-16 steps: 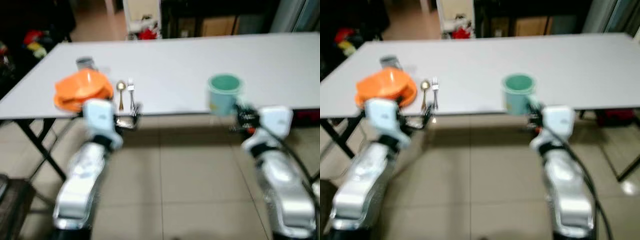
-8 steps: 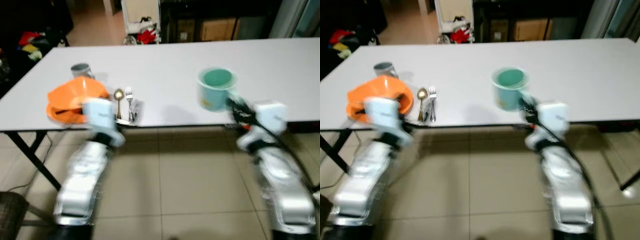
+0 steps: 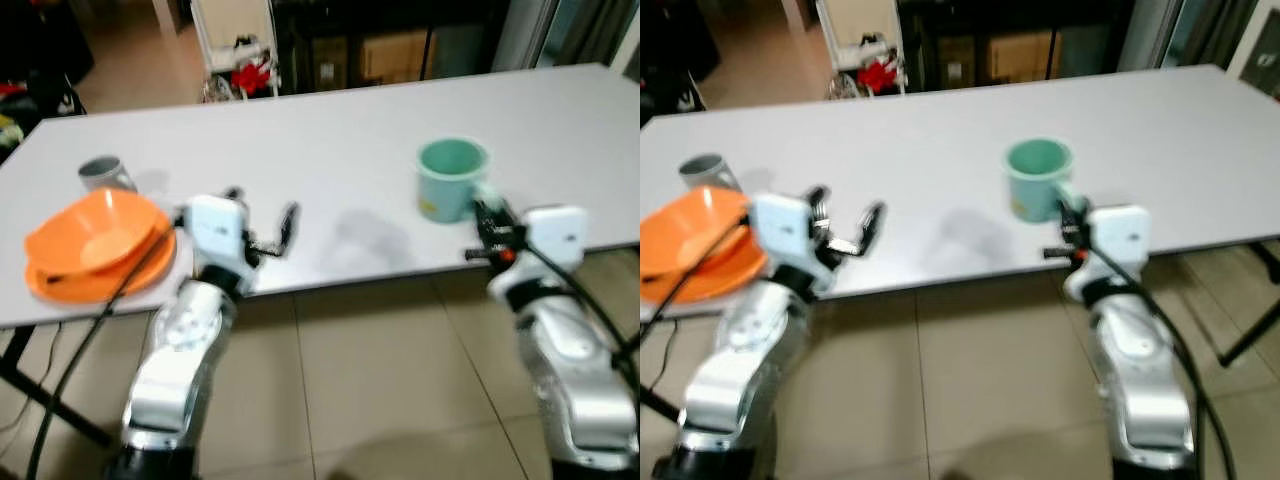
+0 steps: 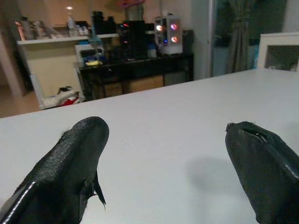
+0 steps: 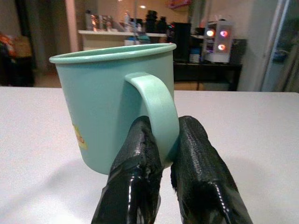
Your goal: Setting the table
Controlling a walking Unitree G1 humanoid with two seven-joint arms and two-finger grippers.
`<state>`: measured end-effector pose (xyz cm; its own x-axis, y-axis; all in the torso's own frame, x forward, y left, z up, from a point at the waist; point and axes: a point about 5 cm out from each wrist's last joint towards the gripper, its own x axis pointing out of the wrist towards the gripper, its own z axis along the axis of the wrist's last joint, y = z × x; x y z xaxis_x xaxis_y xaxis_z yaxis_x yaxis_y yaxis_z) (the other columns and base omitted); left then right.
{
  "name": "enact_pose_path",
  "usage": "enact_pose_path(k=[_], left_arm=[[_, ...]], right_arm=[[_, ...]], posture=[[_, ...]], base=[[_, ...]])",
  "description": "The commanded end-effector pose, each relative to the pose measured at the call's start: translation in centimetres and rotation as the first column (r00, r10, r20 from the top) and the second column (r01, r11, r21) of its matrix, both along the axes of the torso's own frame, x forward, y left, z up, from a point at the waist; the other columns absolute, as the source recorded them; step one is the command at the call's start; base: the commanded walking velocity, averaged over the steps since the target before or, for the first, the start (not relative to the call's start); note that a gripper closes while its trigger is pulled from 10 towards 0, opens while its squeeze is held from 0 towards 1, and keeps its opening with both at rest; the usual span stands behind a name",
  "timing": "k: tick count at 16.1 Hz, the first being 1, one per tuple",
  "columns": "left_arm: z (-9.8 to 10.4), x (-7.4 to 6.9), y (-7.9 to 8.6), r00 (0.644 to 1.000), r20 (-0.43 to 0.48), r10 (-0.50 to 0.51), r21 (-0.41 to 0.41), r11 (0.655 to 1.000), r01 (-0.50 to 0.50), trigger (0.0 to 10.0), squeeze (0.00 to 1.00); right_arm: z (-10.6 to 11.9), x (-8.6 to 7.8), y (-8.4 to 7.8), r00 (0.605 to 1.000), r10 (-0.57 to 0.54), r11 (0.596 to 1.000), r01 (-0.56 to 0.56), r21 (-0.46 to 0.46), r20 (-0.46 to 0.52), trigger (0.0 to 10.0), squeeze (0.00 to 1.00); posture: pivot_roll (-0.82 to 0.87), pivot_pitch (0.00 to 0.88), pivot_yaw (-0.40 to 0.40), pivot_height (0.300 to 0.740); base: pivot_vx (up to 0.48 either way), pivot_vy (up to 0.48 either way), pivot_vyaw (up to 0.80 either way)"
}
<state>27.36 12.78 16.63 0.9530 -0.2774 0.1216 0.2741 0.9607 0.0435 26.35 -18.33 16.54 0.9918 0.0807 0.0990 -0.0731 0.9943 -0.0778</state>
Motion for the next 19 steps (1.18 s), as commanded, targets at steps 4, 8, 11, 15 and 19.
enact_pose_path(k=[4,8,11,15,19], left_arm=[[0.2,-0.1,1.4,0.999,0.007,0.039,0.023,0.999,-0.039,10.0,0.00],[0.3,-0.3,1.4,0.999,0.006,0.039,0.030,0.999,-0.039,10.0,0.00],[0.1,-0.5,1.6,0.999,0.000,0.042,0.034,0.999,-0.042,10.0,0.00],[0.1,-0.5,1.5,1.000,-0.006,0.027,0.043,0.999,-0.027,10.0,0.00],[0.0,-0.4,1.1,1.000,-0.016,0.004,0.046,0.999,-0.004,10.0,0.00]], right_arm=[[0.3,0.1,1.2,0.999,0.033,0.999,-0.033,-0.022,0.008,10.0,0.00],[-0.3,0.3,1.0,0.999,0.041,0.999,-0.041,-0.007,-0.015,10.0,0.00],[-0.4,0.6,1.4,0.997,0.070,0.998,-0.070,0.000,-0.024,10.0,0.00],[-0.9,1.2,1.9,0.991,0.121,0.993,-0.121,-0.005,-0.050,10.0,0.00],[-1.8,1.8,2.1,0.985,0.152,0.988,-0.149,0.034,-0.080,10.0,0.00]], posture=[[0.03,0.000,0.070,0.740],[0.05,0.000,0.056,0.740],[0.06,0.000,0.055,0.740],[0.05,0.000,0.064,0.740],[0.05,0.000,0.076,0.740]], base=[[0.363,0.000,0.00],[0.359,0.000,0.00],[0.356,0.000,0.00],[0.354,0.000,0.00],[0.352,0.000,0.00]])
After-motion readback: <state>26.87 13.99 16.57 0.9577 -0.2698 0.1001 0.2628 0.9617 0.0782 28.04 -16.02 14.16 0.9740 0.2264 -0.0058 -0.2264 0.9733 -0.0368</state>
